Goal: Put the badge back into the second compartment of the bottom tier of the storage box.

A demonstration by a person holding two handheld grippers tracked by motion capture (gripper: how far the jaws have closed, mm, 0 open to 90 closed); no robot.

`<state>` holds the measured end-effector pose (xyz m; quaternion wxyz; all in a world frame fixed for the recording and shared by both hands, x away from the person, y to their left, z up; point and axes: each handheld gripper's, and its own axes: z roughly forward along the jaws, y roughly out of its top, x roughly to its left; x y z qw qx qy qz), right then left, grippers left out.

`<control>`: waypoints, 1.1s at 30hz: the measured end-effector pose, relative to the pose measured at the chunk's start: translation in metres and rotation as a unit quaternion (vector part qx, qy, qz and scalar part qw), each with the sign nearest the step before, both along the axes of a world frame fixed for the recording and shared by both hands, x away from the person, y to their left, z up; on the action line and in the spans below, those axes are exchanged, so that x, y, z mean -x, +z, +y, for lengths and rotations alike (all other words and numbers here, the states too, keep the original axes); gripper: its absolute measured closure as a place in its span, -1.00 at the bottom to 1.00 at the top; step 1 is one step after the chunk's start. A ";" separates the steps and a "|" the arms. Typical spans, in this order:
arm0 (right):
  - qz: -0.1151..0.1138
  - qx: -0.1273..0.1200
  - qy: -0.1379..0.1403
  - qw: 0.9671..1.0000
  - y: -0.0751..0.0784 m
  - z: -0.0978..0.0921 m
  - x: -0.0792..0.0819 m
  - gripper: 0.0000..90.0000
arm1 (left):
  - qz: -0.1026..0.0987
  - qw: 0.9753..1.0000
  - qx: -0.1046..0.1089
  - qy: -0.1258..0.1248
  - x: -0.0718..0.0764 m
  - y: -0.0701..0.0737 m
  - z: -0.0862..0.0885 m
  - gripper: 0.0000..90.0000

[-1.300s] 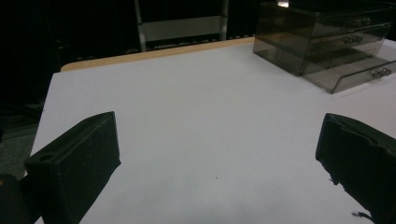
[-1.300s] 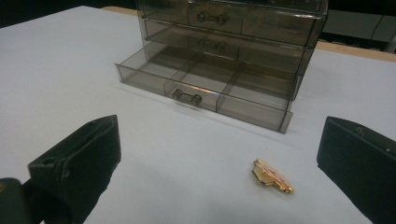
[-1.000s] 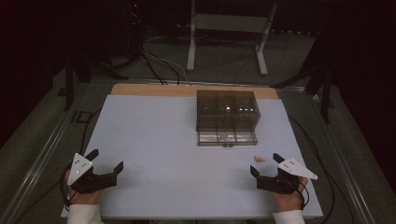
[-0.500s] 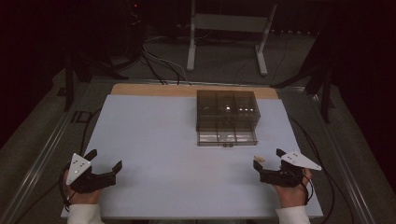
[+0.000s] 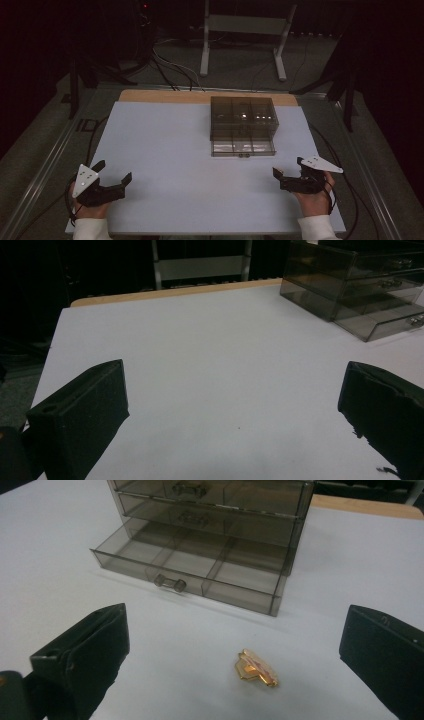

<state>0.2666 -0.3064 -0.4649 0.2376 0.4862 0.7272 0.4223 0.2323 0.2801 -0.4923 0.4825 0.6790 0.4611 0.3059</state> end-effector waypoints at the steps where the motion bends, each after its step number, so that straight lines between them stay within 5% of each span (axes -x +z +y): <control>1: 0.002 0.000 0.000 1.000 0.000 -0.001 -0.001 -1.00 | 0.000 1.000 0.000 0.000 0.000 0.000 0.000 -0.99; 17: 0.054 0.016 -0.008 0.998 -0.011 -0.007 -0.018 -1.00 | -0.002 1.000 -0.001 0.002 0.000 0.000 0.000 -0.99; 33: 0.098 0.060 -0.036 0.993 -0.026 -0.009 -0.038 -0.57 | -0.001 1.000 -0.001 0.001 0.000 -0.001 0.000 -0.99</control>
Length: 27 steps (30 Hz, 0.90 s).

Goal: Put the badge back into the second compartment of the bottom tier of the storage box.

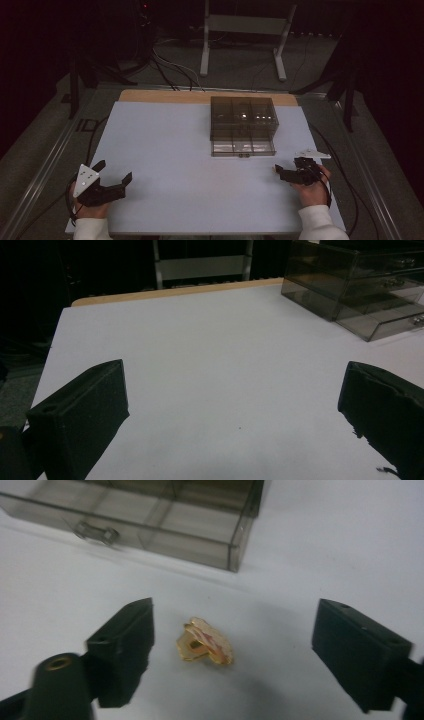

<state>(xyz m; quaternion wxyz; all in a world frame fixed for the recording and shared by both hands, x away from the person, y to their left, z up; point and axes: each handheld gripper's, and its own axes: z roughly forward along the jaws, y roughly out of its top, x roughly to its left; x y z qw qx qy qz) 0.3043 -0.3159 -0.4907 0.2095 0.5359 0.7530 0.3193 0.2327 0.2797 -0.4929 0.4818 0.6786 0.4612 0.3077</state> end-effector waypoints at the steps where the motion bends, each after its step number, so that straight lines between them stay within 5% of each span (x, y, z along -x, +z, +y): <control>1: 0.003 0.005 0.000 1.000 -0.002 0.000 -0.001 -0.54 | 0.000 1.000 0.000 0.000 0.000 0.000 0.000 -0.99; 12: 0.031 0.023 0.015 0.999 -0.013 0.004 -0.004 -0.19 | -0.001 1.000 0.000 0.000 0.000 0.000 0.000 -0.99; 16: 0.036 0.015 0.020 0.999 -0.017 0.004 -0.004 -0.14 | 0.000 1.000 -0.001 -0.001 0.000 0.000 0.000 -0.99; 21: 0.016 -0.013 0.009 1.000 -0.010 -0.001 -0.003 -0.12 | 0.001 1.000 0.000 0.000 -0.001 -0.001 -0.001 -0.99; 27: 0.035 0.001 0.010 0.999 -0.016 0.000 -0.008 -0.11 | 0.001 1.000 -0.001 0.000 -0.001 -0.001 -0.001 -0.99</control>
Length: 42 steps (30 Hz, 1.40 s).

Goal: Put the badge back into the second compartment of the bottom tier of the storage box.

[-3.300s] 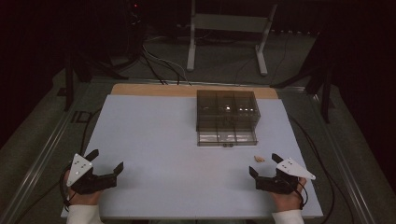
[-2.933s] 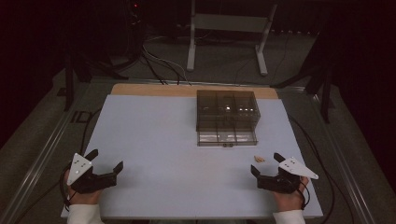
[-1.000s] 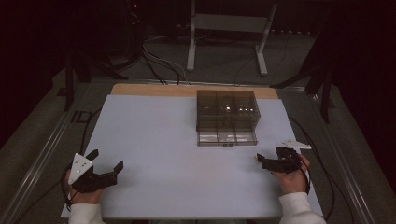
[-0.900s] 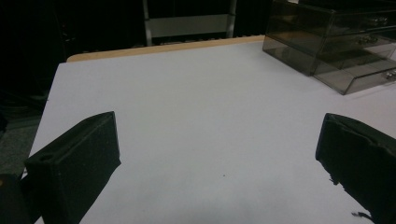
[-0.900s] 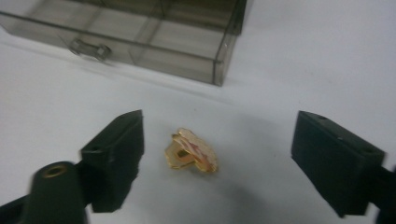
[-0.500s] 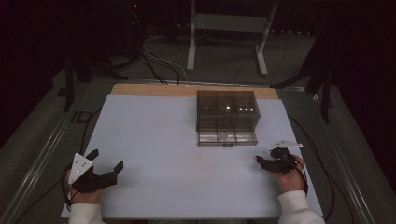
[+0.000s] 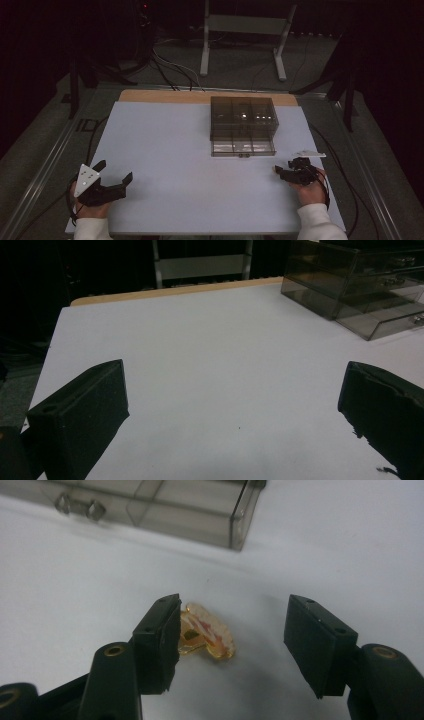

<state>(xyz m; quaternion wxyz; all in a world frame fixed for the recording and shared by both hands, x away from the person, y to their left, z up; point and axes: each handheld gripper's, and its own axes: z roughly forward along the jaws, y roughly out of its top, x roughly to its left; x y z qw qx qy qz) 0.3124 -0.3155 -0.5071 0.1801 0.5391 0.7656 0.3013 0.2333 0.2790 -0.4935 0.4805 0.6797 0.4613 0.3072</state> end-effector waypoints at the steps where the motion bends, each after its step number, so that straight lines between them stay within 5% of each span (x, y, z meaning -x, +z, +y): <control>1: 0.002 0.003 0.003 1.000 -0.001 0.001 0.000 -0.10 | 0.000 1.000 0.000 0.000 0.000 0.000 0.000 -0.99; 11: 0.019 0.007 0.040 0.999 -0.004 0.011 0.002 0.27 | 0.001 1.000 -0.001 0.000 -0.001 0.000 0.000 -0.99; 15: 0.014 0.022 0.033 0.999 -0.004 0.014 0.004 0.41 | 0.001 1.000 -0.001 0.000 -0.001 0.000 -0.001 -0.99; 22: -0.002 0.012 0.044 0.999 0.003 0.015 0.008 0.79 | 0.003 1.000 -0.003 -0.001 -0.001 -0.001 -0.001 -0.99; 42: -0.016 0.037 0.070 0.997 0.002 0.030 0.011 0.87 | 0.001 1.000 -0.002 0.003 -0.001 0.000 0.000 -0.99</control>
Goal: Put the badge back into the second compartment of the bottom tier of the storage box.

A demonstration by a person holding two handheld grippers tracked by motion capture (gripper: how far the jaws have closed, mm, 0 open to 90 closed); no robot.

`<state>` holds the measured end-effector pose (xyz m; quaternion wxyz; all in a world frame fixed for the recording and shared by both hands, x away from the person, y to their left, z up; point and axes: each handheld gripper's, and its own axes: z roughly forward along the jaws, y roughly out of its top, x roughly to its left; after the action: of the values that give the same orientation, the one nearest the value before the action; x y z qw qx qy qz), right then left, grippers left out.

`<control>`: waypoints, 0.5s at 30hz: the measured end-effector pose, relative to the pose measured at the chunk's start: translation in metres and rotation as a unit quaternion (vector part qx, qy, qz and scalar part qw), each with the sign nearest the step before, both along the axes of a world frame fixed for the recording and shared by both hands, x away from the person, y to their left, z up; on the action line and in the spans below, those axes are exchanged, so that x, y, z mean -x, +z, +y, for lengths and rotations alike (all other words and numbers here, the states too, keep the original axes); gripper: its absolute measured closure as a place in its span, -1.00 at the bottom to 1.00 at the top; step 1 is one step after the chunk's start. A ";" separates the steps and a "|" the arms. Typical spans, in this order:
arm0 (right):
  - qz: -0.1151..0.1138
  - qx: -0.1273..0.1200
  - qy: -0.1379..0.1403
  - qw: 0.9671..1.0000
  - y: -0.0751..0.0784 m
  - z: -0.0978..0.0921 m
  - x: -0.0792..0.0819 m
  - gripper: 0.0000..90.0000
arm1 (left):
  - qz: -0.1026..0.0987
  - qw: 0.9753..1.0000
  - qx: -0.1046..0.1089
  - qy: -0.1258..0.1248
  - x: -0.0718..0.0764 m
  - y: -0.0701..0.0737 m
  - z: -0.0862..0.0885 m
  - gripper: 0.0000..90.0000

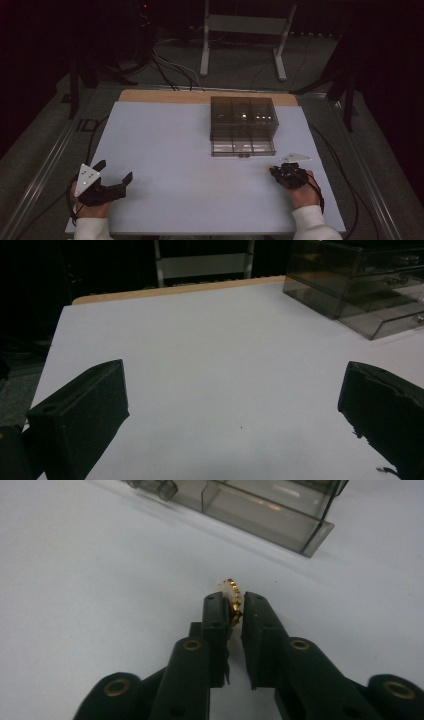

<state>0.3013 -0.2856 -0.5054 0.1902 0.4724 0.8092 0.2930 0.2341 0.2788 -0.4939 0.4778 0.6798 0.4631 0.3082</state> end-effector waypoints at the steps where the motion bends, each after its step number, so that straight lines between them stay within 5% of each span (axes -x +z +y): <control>1: -0.001 -0.007 0.000 1.000 0.001 -0.001 0.000 0.92 | 0.000 1.000 0.000 0.000 0.000 0.000 0.000 -0.99; 15: -0.009 -0.011 0.000 1.000 0.002 -0.001 0.002 0.98 | 0.000 1.000 0.000 0.001 0.000 0.000 0.000 -0.99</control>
<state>0.2989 -0.2863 -0.5034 0.1922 0.4718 0.8041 0.3064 0.2342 0.2789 -0.4940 0.4776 0.6795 0.4637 0.3083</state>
